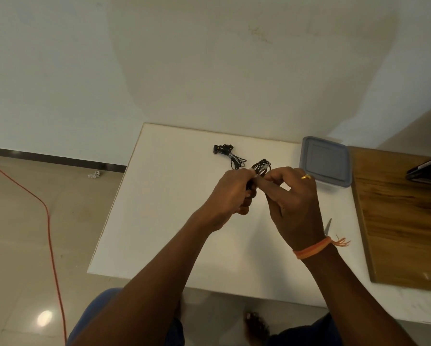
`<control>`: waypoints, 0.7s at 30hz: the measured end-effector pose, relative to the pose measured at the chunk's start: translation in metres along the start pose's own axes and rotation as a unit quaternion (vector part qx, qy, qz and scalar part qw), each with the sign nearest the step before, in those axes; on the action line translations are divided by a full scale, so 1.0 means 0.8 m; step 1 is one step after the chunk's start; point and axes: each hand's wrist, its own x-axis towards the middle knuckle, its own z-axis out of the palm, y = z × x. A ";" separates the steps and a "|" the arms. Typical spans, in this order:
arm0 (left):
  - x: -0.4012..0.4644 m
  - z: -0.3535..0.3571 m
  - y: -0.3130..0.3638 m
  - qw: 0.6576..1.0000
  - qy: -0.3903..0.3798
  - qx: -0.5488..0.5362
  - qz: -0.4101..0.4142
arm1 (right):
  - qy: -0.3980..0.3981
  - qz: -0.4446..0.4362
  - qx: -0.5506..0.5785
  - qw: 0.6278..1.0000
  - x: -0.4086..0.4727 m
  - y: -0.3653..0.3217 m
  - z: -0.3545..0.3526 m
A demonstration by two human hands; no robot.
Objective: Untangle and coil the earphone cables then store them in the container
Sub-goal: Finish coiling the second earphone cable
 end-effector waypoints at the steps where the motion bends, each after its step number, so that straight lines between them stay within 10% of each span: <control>1: 0.000 0.001 0.000 1.000 0.018 0.001 0.016 | 0.005 -0.011 -0.012 1.000 0.000 0.000 -0.001; 7: -0.003 -0.001 0.013 0.995 0.046 -0.057 0.066 | 0.031 -0.011 -0.049 0.998 -0.007 -0.002 0.002; 10: -0.006 -0.003 0.016 0.993 0.030 -0.012 0.112 | 0.048 0.125 0.105 0.985 -0.002 -0.008 -0.003; 14: -0.009 0.004 0.005 0.973 0.061 0.122 0.184 | 0.019 0.441 0.462 0.769 0.013 0.001 -0.014; 18: -0.012 0.007 -0.002 0.930 0.090 0.256 0.248 | -0.098 0.461 0.658 0.588 0.011 0.021 -0.015; 21: -0.017 0.012 0.003 0.924 0.078 0.270 0.258 | -0.157 0.440 0.689 0.554 0.010 0.018 -0.010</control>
